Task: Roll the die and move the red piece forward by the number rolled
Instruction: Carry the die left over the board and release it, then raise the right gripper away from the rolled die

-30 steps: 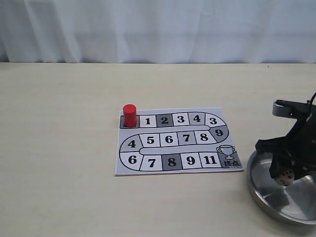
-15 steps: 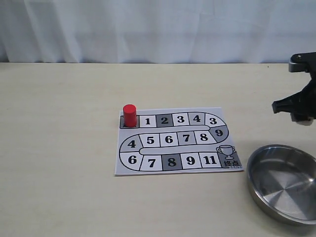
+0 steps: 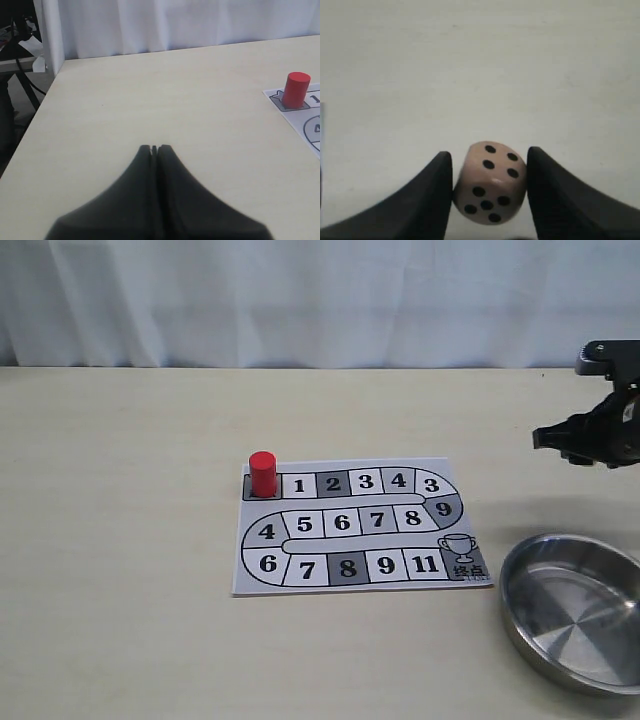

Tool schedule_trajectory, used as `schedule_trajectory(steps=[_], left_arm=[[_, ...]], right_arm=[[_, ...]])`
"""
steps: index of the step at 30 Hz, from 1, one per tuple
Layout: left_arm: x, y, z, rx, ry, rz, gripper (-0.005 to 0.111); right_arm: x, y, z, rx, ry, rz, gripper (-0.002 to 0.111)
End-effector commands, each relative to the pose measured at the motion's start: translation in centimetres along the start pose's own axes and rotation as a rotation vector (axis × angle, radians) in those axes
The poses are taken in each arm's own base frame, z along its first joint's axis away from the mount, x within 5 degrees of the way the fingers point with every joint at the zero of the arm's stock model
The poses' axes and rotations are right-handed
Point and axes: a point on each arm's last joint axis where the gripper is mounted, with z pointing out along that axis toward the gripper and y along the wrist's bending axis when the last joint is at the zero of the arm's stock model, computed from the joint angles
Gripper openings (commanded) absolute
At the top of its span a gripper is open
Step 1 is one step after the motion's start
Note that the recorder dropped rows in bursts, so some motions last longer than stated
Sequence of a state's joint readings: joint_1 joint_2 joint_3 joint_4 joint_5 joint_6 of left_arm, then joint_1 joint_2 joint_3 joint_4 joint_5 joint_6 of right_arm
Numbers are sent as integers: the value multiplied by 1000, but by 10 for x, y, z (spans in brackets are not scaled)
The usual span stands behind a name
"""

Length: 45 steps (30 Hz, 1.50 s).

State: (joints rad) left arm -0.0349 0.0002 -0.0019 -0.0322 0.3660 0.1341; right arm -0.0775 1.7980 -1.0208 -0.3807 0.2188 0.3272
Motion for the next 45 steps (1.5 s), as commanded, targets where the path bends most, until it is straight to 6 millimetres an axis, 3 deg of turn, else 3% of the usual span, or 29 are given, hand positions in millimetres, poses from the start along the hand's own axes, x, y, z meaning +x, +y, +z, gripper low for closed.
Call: schedule_trajectory(steps=[1,6,9,25,29,31,43,45], left_arm=[[-1,0,0,1,-11,-10,0],[-1,0,0,1,-11,-10,0],[-1,0,0,1,-11,-10,0],[-1,0,0,1,-11,-10,0],[-1,0,0,1,-11,-10,0],[-1,0,0,1,-11,-10,0],[-1,0,0,1,-11,-10,0],[-1,0,0,1,-11,-10,0]], right_arm=[[3,24,-2,-105,41,-117,25],[7,51,-8,-308,94,-170,70],[6,55,-9,-343,89,-144,88],[3,46,-6,-249,65,-107,90],[3,45,-6,-236,65,-104,84],[3,45,-6,-235,63,-106,76],[4,45,-8,-244,81,-109,6],[2,45,-13,-246,73,-107,4]])
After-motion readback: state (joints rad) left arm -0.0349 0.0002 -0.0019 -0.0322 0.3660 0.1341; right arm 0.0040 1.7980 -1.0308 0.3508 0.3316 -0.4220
